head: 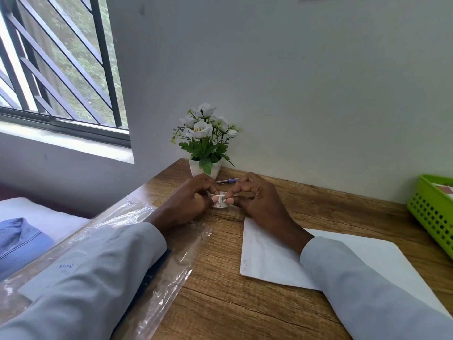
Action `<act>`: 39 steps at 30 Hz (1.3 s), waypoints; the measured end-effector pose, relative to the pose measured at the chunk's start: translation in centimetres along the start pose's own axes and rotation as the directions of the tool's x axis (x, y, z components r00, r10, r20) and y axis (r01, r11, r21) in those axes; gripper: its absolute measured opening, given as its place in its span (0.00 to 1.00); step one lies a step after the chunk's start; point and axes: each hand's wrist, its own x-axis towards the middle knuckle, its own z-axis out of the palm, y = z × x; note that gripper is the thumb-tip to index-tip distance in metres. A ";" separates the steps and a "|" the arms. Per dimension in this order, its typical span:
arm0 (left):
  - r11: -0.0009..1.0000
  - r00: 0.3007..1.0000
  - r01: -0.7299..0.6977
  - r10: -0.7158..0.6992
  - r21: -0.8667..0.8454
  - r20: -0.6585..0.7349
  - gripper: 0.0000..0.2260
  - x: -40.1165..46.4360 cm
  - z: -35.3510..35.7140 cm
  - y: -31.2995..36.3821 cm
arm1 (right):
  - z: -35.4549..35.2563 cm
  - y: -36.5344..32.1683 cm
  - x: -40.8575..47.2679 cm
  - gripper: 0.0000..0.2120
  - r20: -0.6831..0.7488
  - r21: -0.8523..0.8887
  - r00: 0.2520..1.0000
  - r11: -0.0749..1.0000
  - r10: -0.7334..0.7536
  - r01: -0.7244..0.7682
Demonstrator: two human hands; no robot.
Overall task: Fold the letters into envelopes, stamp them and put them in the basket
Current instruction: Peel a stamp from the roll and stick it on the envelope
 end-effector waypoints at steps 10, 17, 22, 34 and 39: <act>1.000 1.000 0.012 -0.012 0.009 0.025 0.03 -0.1 -0.8 0.0 | 0.0 0.1 0.0 0.06 0.067 0.014 0.997 0.999 0.040 -0.041; 0.991 0.992 0.084 -0.093 0.104 0.081 0.02 -0.4 -1.5 -0.1 | -0.2 -0.1 0.0 0.05 0.101 0.027 0.990 0.995 0.094 -0.098; 0.957 0.996 0.009 -0.034 0.291 0.080 0.21 -0.5 -1.0 0.7 | -0.2 -0.1 -0.1 0.09 0.118 0.039 0.989 0.995 0.091 -0.096; 0.952 0.999 0.024 -0.012 0.306 -0.041 0.10 -0.5 -1.6 0.1 | -0.3 -0.1 -0.2 0.04 0.159 -0.011 0.981 0.994 0.110 -0.110; 0.935 0.999 0.021 -0.005 0.355 -0.046 0.10 -0.6 -1.5 0.2 | -0.4 -0.2 -0.3 0.04 0.168 -0.018 0.978 0.993 0.120 -0.118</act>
